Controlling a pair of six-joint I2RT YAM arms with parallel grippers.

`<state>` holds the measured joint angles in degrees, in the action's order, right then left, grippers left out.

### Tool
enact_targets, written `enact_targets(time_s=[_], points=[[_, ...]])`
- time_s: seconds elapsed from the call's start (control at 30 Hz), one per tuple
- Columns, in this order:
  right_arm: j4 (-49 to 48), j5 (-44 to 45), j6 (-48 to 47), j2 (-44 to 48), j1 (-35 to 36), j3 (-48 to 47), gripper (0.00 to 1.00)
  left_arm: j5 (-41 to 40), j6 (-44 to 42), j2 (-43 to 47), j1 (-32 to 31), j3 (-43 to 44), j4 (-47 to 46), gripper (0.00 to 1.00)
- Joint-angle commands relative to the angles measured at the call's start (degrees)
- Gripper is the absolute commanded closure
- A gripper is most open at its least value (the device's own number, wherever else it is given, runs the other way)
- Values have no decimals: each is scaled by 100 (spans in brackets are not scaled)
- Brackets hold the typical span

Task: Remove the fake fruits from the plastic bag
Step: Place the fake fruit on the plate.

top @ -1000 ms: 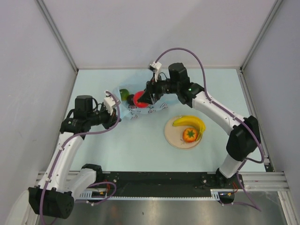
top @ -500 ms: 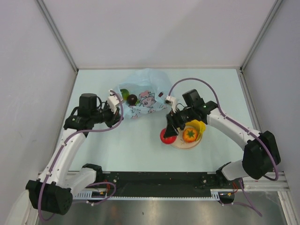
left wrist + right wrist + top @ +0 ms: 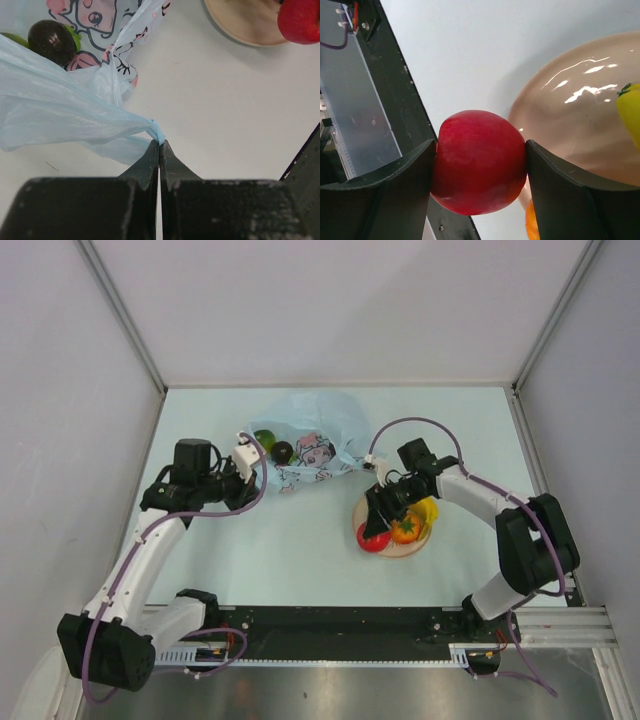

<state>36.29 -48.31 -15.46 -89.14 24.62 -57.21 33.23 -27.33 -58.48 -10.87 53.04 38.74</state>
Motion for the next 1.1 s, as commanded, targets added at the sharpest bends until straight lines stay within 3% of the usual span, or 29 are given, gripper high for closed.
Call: enact_targets(time_s=[0.0,0.23,0.53,0.63,0.67,1.07], points=[[-394,67,-185,-305,-28,-27,57,-54,-167,3,-38,155,81,100],[-544,217,-370,-613,-98,-18,52,-80,-106,-23,-29,163,55,100],[-641,507,-361,-640,-116,-27,32,-28,35,-41,-29,251,-68,100],[-641,612,-317,-376,-116,-27,19,-10,26,3,-29,234,-86,100],[-615,648,-334,-315,-107,-18,0,-10,26,12,-29,234,-103,100],[255,841,-228,977,147,-748,0,166,167,249,-38,198,-393,100]])
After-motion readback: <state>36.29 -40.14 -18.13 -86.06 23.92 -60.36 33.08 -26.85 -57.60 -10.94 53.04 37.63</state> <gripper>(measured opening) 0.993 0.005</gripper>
